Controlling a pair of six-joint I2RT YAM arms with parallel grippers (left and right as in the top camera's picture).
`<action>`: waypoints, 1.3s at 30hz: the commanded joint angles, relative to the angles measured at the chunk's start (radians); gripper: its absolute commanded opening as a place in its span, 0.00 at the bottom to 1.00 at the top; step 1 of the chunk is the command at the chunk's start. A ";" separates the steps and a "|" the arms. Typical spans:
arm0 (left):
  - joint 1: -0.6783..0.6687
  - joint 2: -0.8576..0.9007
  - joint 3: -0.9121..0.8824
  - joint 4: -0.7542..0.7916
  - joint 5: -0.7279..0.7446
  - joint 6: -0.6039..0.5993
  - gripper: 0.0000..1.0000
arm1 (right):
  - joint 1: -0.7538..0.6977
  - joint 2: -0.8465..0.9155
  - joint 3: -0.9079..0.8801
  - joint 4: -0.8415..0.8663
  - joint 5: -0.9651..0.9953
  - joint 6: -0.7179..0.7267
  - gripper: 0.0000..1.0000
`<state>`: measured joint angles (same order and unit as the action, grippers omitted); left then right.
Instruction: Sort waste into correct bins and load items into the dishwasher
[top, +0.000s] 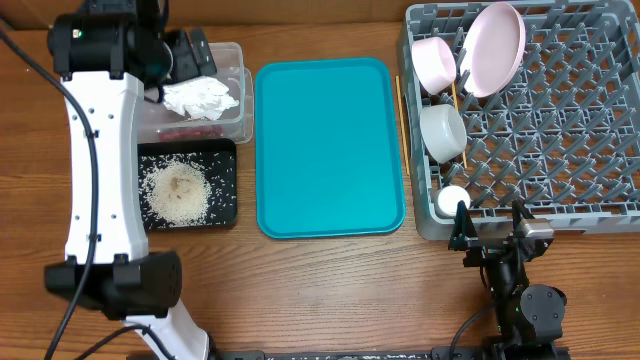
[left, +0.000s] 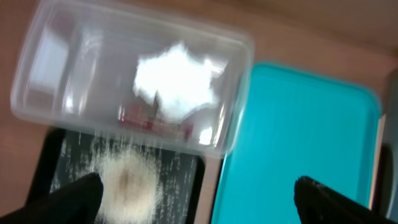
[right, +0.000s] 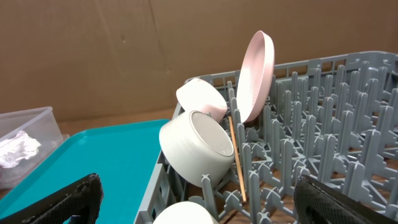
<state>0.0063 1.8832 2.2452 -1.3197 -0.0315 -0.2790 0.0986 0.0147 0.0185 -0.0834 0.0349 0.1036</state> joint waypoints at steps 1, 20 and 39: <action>-0.010 -0.168 -0.062 0.122 0.075 0.178 1.00 | -0.004 -0.012 -0.010 0.005 0.014 -0.006 1.00; 0.034 -1.234 -1.589 1.132 0.136 0.292 1.00 | -0.004 -0.012 -0.010 0.005 0.014 -0.006 1.00; 0.033 -1.725 -2.160 1.364 0.126 0.291 1.00 | -0.004 -0.012 -0.010 0.005 0.014 -0.006 1.00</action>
<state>0.0353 0.2020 0.1234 0.0322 0.0940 0.0002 0.0986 0.0139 0.0185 -0.0830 0.0418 0.1036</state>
